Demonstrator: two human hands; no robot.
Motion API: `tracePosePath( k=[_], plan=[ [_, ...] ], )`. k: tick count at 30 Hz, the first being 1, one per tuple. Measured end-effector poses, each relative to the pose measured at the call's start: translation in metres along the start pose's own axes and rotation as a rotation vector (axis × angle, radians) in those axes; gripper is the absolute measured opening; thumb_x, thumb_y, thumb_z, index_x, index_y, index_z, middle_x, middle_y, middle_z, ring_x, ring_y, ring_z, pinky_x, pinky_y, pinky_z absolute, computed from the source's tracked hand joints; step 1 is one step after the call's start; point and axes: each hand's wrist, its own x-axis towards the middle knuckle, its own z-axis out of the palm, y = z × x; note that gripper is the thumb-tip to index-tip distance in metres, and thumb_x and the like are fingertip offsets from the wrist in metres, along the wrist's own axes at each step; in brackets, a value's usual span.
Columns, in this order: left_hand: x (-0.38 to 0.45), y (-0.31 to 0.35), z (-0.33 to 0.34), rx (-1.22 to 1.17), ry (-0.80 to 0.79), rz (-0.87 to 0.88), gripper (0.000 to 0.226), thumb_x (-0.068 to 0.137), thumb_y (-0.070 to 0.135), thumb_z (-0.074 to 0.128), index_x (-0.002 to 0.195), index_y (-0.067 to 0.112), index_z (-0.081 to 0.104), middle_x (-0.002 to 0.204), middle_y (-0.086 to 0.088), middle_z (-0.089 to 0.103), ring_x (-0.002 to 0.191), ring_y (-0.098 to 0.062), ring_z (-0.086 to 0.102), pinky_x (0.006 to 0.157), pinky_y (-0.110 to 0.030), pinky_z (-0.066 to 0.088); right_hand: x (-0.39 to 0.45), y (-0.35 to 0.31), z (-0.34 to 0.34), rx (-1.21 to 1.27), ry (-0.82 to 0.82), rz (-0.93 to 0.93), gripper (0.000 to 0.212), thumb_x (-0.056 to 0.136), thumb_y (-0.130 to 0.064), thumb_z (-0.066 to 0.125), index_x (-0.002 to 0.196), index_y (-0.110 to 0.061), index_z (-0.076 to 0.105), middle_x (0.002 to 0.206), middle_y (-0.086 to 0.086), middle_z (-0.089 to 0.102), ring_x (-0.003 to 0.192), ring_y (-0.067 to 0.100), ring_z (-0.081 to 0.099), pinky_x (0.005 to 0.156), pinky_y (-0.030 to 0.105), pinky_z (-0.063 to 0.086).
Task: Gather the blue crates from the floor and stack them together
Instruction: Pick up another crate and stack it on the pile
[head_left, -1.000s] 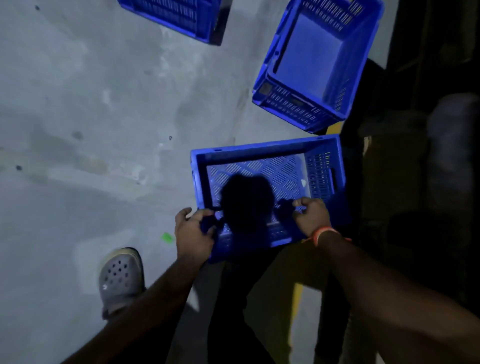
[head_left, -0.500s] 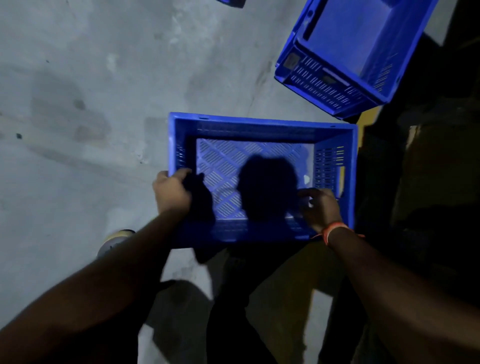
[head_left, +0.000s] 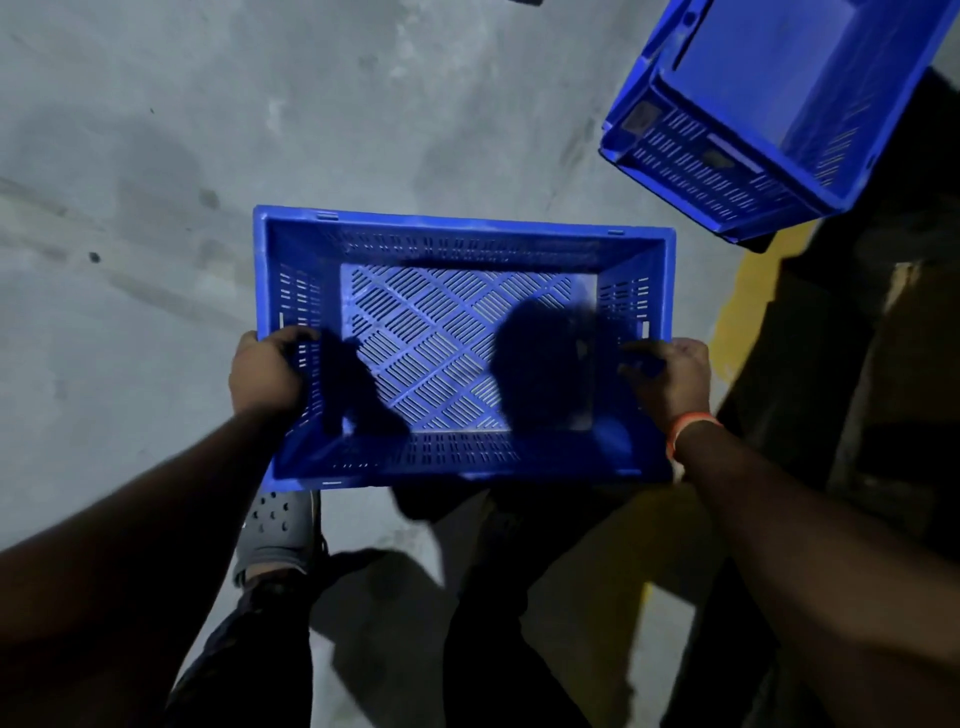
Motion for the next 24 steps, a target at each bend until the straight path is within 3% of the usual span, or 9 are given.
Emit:
tracePosePath(
  k=[2, 3, 6, 9, 13, 19, 24],
  plan=[
    [0.001, -0.002, 0.001, -0.012, 0.016, 0.013, 0.047, 0.085, 0.001, 0.053, 0.118, 0.030, 0.070, 0.114, -0.019, 0.053, 0.100, -0.044, 0.059, 0.093, -0.044, 0.050, 0.012, 0.002, 0.000, -0.032, -0.054, 0.001, 0.024, 0.077, -0.032, 0.074, 0.099, -0.043, 0.071, 0.110, 0.017, 0.057, 0.108, 0.038, 0.054, 0.096, 0.023, 0.036],
    [0.001, -0.002, 0.002, -0.016, 0.020, 0.020, 0.048, 0.085, 0.000, 0.053, 0.117, 0.030, 0.071, 0.114, -0.019, 0.054, 0.100, -0.044, 0.059, 0.092, -0.043, 0.050, 0.016, 0.002, 0.000, -0.006, -0.088, -0.023, 0.024, 0.077, -0.030, 0.075, 0.092, -0.048, 0.069, 0.107, 0.017, 0.061, 0.105, 0.038, 0.057, 0.098, 0.032, 0.043],
    [0.002, -0.003, 0.000, -0.072, 0.013, 0.035, 0.047, 0.084, -0.001, 0.056, 0.117, 0.029, 0.072, 0.116, -0.019, 0.057, 0.101, -0.043, 0.061, 0.094, -0.041, 0.049, 0.021, -0.002, -0.002, 0.178, -0.110, -0.041, 0.030, 0.081, -0.011, 0.073, 0.083, -0.041, 0.071, 0.091, 0.015, 0.071, 0.085, 0.028, 0.065, 0.082, 0.049, 0.055],
    [0.001, -0.013, -0.008, -0.122, -0.026, 0.040, 0.050, 0.079, 0.001, 0.061, 0.116, 0.031, 0.073, 0.118, -0.015, 0.064, 0.102, -0.038, 0.065, 0.093, -0.038, 0.051, 0.011, -0.008, -0.008, 0.283, -0.122, -0.026, 0.024, 0.085, 0.000, 0.068, 0.090, -0.022, 0.075, 0.092, 0.011, 0.073, 0.084, 0.024, 0.065, 0.085, 0.049, 0.056],
    [-0.019, -0.021, -0.036, -0.140, -0.036, 0.007, 0.056, 0.076, -0.004, 0.059, 0.116, 0.033, 0.072, 0.112, -0.012, 0.066, 0.101, -0.035, 0.066, 0.088, -0.034, 0.049, -0.015, -0.014, -0.023, 0.242, -0.182, -0.026, 0.029, 0.083, -0.005, 0.072, 0.093, -0.032, 0.074, 0.099, 0.006, 0.074, 0.092, 0.027, 0.068, 0.089, 0.048, 0.055],
    [-0.065, -0.026, -0.110, -0.171, -0.042, 0.012, 0.052, 0.080, -0.004, 0.056, 0.111, 0.034, 0.073, 0.109, -0.007, 0.073, 0.100, -0.031, 0.069, 0.077, -0.027, 0.045, -0.072, -0.049, -0.065, 0.220, -0.172, -0.030, 0.045, 0.081, -0.009, 0.075, 0.079, -0.054, 0.068, 0.095, 0.001, 0.073, 0.093, 0.024, 0.067, 0.088, 0.046, 0.055],
    [-0.113, -0.027, -0.196, -0.227, -0.026, 0.049, 0.045, 0.082, -0.001, 0.055, 0.107, 0.031, 0.076, 0.103, -0.004, 0.076, 0.096, -0.027, 0.071, 0.078, -0.025, 0.047, -0.145, -0.094, -0.125, 0.201, -0.161, -0.005, 0.034, 0.083, -0.007, 0.073, 0.091, -0.040, 0.071, 0.096, 0.003, 0.073, 0.093, 0.025, 0.068, 0.087, 0.044, 0.055]
  ],
)
